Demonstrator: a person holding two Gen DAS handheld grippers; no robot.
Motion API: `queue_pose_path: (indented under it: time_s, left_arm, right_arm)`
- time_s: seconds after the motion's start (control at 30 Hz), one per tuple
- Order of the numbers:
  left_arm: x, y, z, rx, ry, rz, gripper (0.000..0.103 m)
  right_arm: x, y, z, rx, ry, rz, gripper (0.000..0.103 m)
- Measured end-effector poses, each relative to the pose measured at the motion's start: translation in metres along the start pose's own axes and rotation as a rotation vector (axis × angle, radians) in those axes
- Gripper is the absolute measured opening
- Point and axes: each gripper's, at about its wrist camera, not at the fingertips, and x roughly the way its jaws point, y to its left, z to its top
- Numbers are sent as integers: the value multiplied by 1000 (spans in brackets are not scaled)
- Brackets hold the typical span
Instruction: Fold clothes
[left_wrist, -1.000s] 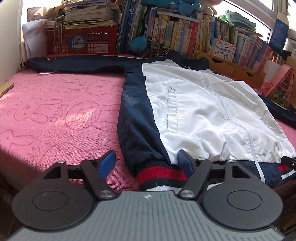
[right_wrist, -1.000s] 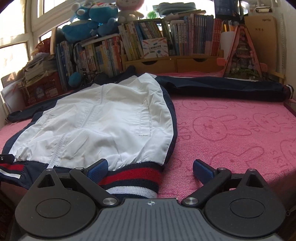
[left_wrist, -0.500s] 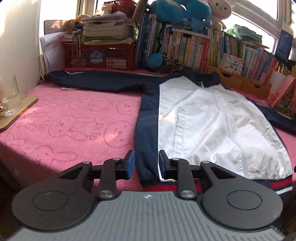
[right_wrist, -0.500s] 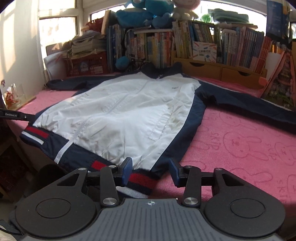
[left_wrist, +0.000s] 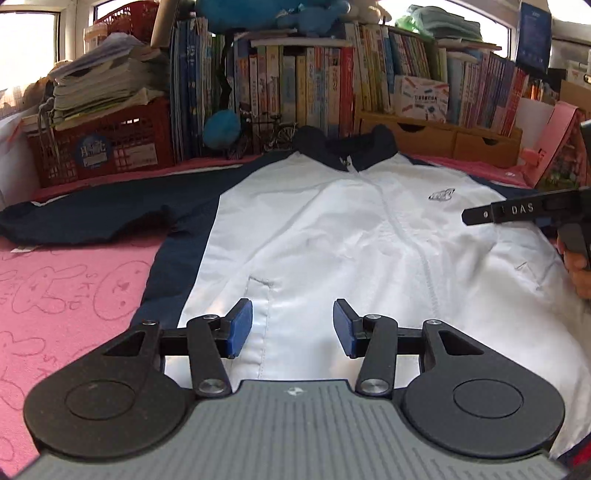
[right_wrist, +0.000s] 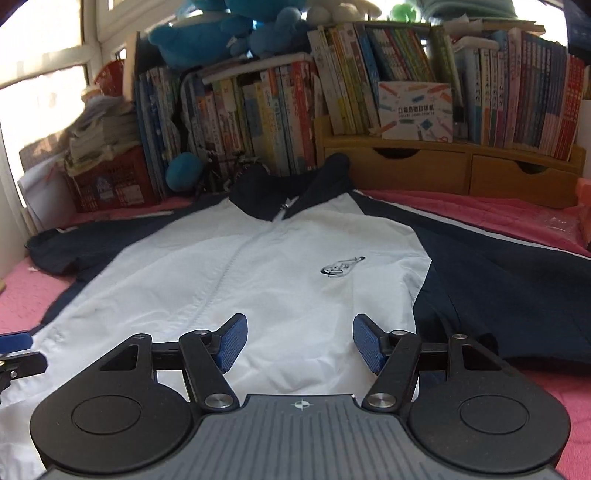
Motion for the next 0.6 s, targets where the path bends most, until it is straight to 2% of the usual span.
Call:
queue_pose_path:
  time_s: [0.1, 0.17, 0.27, 0.3, 0.43, 0.5, 0.57, 0.6]
  left_arm:
    - [2, 5, -13, 3, -23, 1, 48]
    - [0, 4, -15, 14, -33, 5, 48]
    - [-1, -2, -17, 48, -56, 29, 48]
    - [-1, -4, -17, 58, -60, 36, 48]
    - [-1, -5, -17, 67, -67, 52, 50]
    - [-1, -4, -17, 62, -67, 62, 55]
    - [0, -3, -17, 54, -66, 62, 55]
    - [0, -2, -17, 50, -65, 60, 55]
  right_arm:
    - [35, -21, 2, -66, 49, -153, 52]
    - [43, -49, 2, -68, 28, -257, 53]
    - [44, -96, 5, -14, 6, -472, 71]
    - [42, -113, 7, 20, 8, -521, 77]
    - [25, -194, 10, 296, 9, -563, 82]
    - [14, -218, 7, 361, 9, -650, 81]
    - [2, -232, 4, 401, 17, -695, 76]
    - [-9, -232, 2, 413, 10, -677, 71]
